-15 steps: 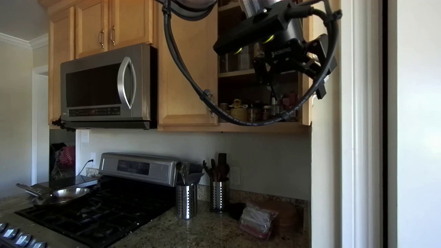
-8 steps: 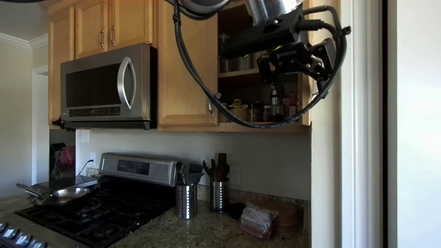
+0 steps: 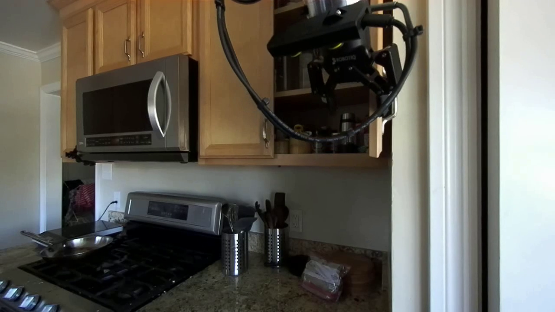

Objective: Open the cupboard, put the object inside then close it

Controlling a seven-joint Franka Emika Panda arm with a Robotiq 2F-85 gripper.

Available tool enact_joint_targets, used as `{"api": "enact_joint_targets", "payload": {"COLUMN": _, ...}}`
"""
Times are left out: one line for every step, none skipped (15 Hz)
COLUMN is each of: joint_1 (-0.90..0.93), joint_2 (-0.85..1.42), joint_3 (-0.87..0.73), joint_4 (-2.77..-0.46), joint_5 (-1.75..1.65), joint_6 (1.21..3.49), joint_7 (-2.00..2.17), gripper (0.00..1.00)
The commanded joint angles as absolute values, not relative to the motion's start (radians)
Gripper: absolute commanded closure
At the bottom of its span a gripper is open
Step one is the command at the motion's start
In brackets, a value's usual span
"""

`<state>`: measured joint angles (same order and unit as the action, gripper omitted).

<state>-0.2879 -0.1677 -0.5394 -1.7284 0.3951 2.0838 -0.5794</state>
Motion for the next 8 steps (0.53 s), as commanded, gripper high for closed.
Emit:
{"api": "enact_joint_targets", "payload": {"joint_1": -0.281, "joint_2": -0.167, "joint_3": -0.529, "joint_4": -1.664, "joint_5": 0.430, "joint_6": 1.870, "joint_7": -0.623, "gripper": 0.00}}
{"api": "enact_joint_targets", "payload": {"joint_1": -0.279, "joint_2": -0.169, "joint_3": -0.522, "joint_4": -1.651, "joint_5": 0.432, "joint_6": 1.812, "joint_7": -0.638, "gripper": 0.00}}
{"api": "enact_joint_targets", "payload": {"joint_1": -0.273, "joint_2": -0.177, "joint_3": -0.509, "joint_4": -1.647, "joint_5": 0.433, "joint_6": 1.765, "joint_7": -0.659, "gripper": 0.00}}
{"api": "enact_joint_targets", "payload": {"joint_1": -0.268, "joint_2": -0.182, "joint_3": -0.498, "joint_4": -1.640, "joint_5": 0.440, "joint_6": 1.722, "joint_7": -0.677, "gripper": 0.00}}
{"api": "enact_joint_targets", "payload": {"joint_1": -0.261, "joint_2": -0.189, "joint_3": -0.486, "joint_4": -1.638, "joint_5": 0.456, "joint_6": 1.690, "joint_7": -0.697, "gripper": 0.00}}
{"api": "enact_joint_targets", "payload": {"joint_1": -0.254, "joint_2": -0.191, "joint_3": -0.479, "joint_4": -1.631, "joint_5": 0.477, "joint_6": 1.654, "joint_7": -0.721, "gripper": 0.00}}
{"api": "enact_joint_targets", "payload": {"joint_1": -0.248, "joint_2": -0.192, "joint_3": -0.471, "joint_4": -1.629, "joint_5": 0.500, "joint_6": 1.625, "joint_7": -0.743, "gripper": 0.00}}
{"api": "enact_joint_targets", "payload": {"joint_1": -0.243, "joint_2": -0.188, "joint_3": -0.466, "joint_4": -1.620, "joint_5": 0.524, "joint_6": 1.589, "joint_7": -0.769, "gripper": 0.00}}
